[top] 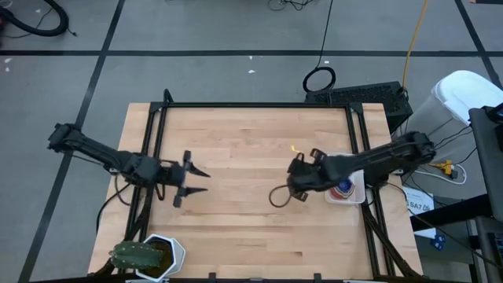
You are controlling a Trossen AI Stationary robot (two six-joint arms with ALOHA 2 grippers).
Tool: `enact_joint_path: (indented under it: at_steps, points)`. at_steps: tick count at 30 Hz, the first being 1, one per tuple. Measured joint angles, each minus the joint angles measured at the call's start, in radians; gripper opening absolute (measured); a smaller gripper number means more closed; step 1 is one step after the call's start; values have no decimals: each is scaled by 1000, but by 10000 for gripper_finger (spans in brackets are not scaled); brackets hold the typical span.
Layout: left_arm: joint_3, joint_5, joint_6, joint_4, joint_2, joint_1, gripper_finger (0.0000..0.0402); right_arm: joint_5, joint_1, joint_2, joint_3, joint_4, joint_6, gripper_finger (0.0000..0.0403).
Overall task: Nest measuring cups in basket
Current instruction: Return to Home Position
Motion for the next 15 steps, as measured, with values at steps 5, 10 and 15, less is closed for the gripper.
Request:
enact_joint_path:
  at_steps: [5,10,15]
  points:
    - [0,-1,-5,-172,-258,40,211,192,117,-163,-5,38,30,0]
    - [2,61,21,-269,-458,58,211,357,237,-384,-91,197,16,0]
    - [0,197,43,-299,-493,58,211,368,266,-550,-245,379,-70,0]
